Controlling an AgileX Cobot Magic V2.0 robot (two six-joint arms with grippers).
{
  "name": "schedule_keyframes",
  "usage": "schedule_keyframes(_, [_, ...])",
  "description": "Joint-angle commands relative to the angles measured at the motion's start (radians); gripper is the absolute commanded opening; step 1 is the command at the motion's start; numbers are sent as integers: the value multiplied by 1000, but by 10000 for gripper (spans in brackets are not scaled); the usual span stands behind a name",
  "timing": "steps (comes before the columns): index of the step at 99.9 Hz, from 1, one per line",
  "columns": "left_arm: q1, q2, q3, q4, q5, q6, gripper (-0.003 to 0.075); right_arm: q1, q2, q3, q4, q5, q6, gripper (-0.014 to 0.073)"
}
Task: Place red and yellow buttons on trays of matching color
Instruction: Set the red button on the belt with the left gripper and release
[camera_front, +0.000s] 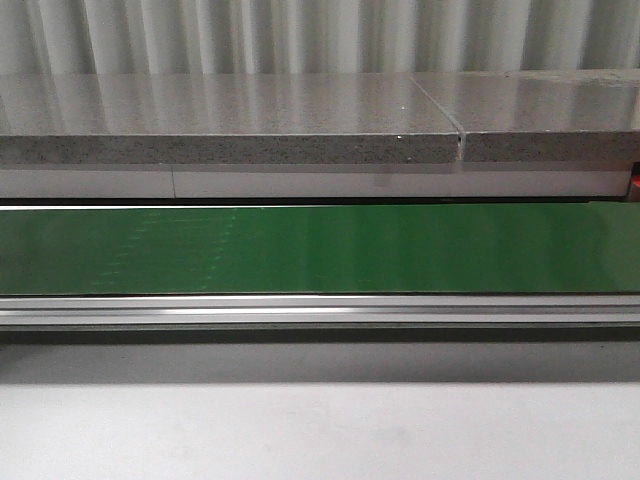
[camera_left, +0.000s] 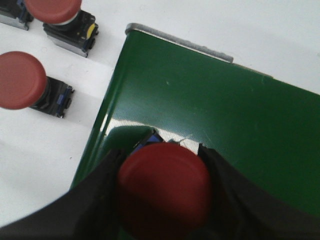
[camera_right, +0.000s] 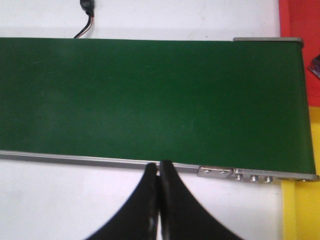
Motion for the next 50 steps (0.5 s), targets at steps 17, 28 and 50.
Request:
schedule_keyframes(17, [-7, -29, -34, -33, -17, 50, 125, 1, -12, -27, 5, -55, -10, -67])
schedule_keyframes(28, [-7, -29, -34, -67, -10, 90, 311, 1, -12, -27, 5, -55, -10, -67])
schedule_keyframes(50, [-7, -37, -36, -144, -4, 183, 613, 1, -12, -27, 5, -55, -10, -67])
